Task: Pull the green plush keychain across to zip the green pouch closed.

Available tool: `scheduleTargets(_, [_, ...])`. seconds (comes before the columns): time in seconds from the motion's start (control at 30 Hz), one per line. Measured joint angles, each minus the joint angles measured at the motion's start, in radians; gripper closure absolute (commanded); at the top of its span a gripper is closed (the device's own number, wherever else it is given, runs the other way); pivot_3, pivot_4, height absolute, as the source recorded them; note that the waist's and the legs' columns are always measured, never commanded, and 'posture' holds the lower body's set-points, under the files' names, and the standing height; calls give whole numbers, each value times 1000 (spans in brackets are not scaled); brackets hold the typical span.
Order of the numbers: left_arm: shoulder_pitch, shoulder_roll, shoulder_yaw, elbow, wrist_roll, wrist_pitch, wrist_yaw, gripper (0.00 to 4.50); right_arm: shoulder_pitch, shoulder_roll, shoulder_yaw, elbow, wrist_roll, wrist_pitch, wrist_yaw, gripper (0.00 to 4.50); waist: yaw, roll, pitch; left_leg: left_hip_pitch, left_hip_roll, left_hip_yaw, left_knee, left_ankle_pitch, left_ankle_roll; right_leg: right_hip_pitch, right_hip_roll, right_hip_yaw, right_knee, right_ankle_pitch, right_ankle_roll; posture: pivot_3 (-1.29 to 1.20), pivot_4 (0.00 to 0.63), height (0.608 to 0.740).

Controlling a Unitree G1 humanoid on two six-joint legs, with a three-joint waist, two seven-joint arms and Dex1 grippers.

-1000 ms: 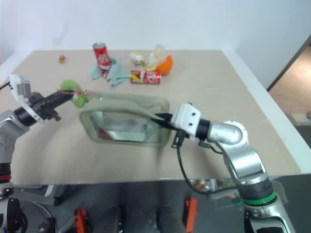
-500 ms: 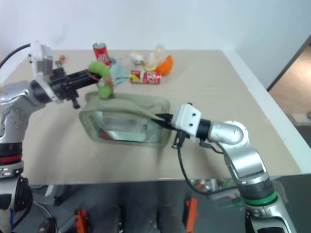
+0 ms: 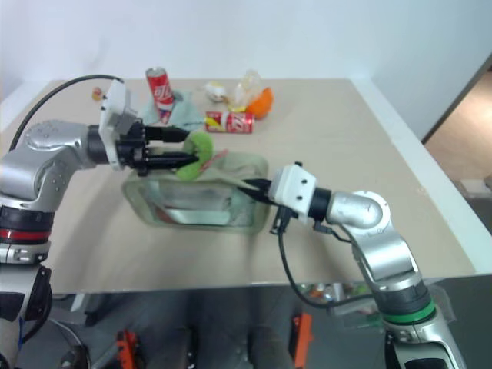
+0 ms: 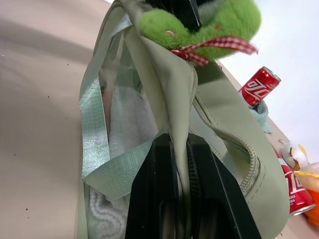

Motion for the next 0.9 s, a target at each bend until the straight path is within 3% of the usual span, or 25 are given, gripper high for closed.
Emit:
scheduleTargets(0.23, [31, 145, 76, -73, -32, 87, -35, 388, -12, 10, 5, 13, -3, -3, 2, 4500, -2, 0, 0, 0, 0, 0, -1, 0, 0, 0, 0, 0, 0, -1, 0, 0, 150, 740])
scheduleTargets(0.5, [268, 208, 250, -273, -124, 239, 75, 388, -41, 28, 16, 62, -6, -29, 27, 4500, -7, 0, 0, 1, 2, 0, 0, 0, 0, 0, 1, -1, 1, 0, -2, 0, 150, 740])
scheduleTargets(0.63, [493, 154, 434, -416, -183, 294, 222, 388, -54, 33, 21, 81, -6, -41, 38, 4500, -10, 0, 0, 2, 2, 1, -1, 0, 0, 1, 0, 0, 1, -1, -2, 0, 150, 740])
scheduleTargets(0.9, [625, 50, 480, -520, -237, 300, 383, 388, -64, 42, 36, 87, -6, -47, 53, 4500, -2, -2, 0, 3, 2, 1, 0, 1, 0, 2, 0, -1, 1, 1, -2, 0, 150, 740])
